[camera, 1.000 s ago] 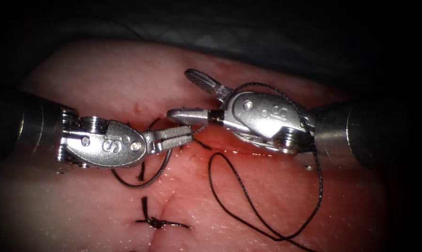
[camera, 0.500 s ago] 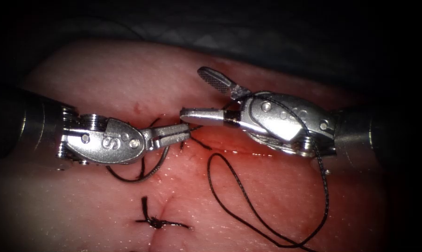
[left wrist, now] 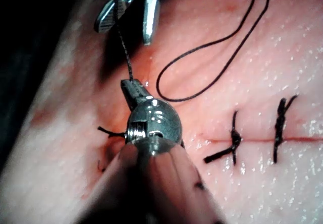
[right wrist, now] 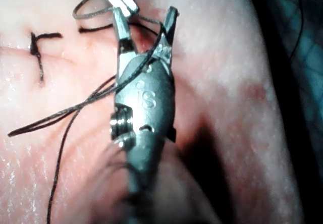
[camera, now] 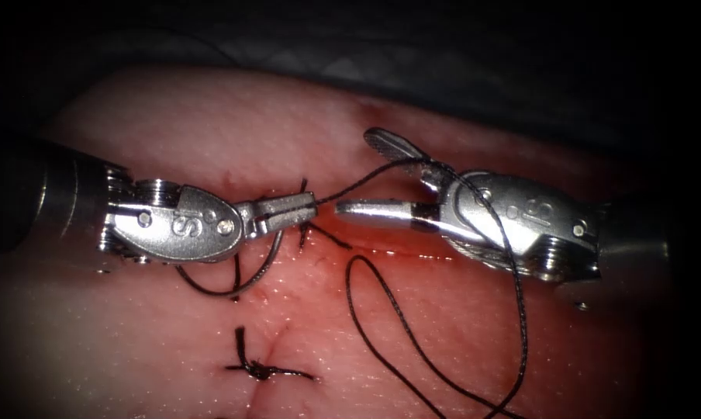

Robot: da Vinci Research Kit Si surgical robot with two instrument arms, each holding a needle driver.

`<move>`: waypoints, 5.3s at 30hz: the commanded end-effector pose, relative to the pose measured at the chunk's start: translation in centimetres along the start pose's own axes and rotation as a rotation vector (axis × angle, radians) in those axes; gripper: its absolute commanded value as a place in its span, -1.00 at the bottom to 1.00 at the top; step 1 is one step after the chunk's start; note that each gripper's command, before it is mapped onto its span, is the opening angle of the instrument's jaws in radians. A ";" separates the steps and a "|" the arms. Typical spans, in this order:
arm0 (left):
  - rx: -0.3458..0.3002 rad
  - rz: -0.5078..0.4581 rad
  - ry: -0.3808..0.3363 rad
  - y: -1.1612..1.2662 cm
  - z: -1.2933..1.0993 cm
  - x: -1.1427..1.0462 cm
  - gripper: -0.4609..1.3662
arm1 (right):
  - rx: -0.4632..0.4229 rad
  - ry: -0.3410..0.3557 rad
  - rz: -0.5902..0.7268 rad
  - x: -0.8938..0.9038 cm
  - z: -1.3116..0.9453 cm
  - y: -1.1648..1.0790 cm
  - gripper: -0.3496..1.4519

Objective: Wound Closure
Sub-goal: Pass over the needle from the left to the right gripper, then hand the needle back to the left to adjust

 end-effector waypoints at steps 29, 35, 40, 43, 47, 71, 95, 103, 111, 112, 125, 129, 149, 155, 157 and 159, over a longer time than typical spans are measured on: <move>0.107 -0.003 0.110 -0.16 -0.07 0.72 -0.88 | -0.066 -0.050 0.376 -0.10 0.28 -0.28 0.48; 0.107 -0.001 0.108 -0.13 -0.09 0.76 -0.88 | -0.106 -0.052 0.404 -0.07 0.41 -0.27 0.41; 0.106 0.004 0.107 -0.13 -0.10 0.78 -0.88 | -0.110 -0.046 0.434 -0.05 0.46 -0.31 -0.37; 0.107 0.004 0.107 -0.13 -0.10 0.78 -0.88 | -0.108 -0.031 0.460 -0.02 0.41 -0.30 -1.00; 0.107 0.004 0.106 -0.12 -0.11 0.78 -0.88 | -0.142 -0.008 0.464 0.04 0.35 -0.25 -1.00; -0.115 -0.248 0.208 0.14 -0.34 1.01 0.81 | 0.043 0.169 0.368 -0.07 0.00 0.18 -1.00; -0.472 -0.070 -0.059 -0.11 -0.52 0.92 0.66 | 0.627 0.270 0.421 0.13 -0.38 0.59 -1.00; -0.544 0.034 -0.134 -0.13 -0.27 1.05 0.69 | 0.698 0.236 0.407 0.12 -0.28 0.50 -1.00; -0.637 0.128 -0.213 -0.32 -0.07 0.96 0.64 | 0.766 0.211 0.373 0.14 -0.38 0.32 -1.00; -0.646 0.139 -0.222 -0.33 -0.05 0.94 0.63 | 0.769 0.210 0.373 0.15 -0.38 0.29 -1.00; -0.804 0.252 -0.264 0.09 0.06 0.59 0.62 | 0.806 0.215 0.340 0.20 -0.22 0.19 -1.00; -0.835 0.273 -0.237 0.17 0.17 0.64 0.63 | 0.837 0.209 0.328 0.20 -0.08 0.12 -1.00; -0.913 0.295 -0.238 0.18 0.23 0.55 0.28 | 0.879 0.200 0.312 0.24 -0.07 -0.06 -1.00; -0.918 0.287 -0.239 0.15 0.28 0.54 0.16 | 0.881 0.200 0.312 0.25 -0.08 -0.09 -1.00; -0.921 0.285 -0.239 0.13 0.28 0.53 -0.05 | 0.882 0.200 0.312 0.26 -0.09 -0.11 -1.00; -0.924 0.278 -0.245 0.11 0.28 0.52 -0.37 | 0.883 0.200 0.312 0.27 -0.11 -0.13 -1.00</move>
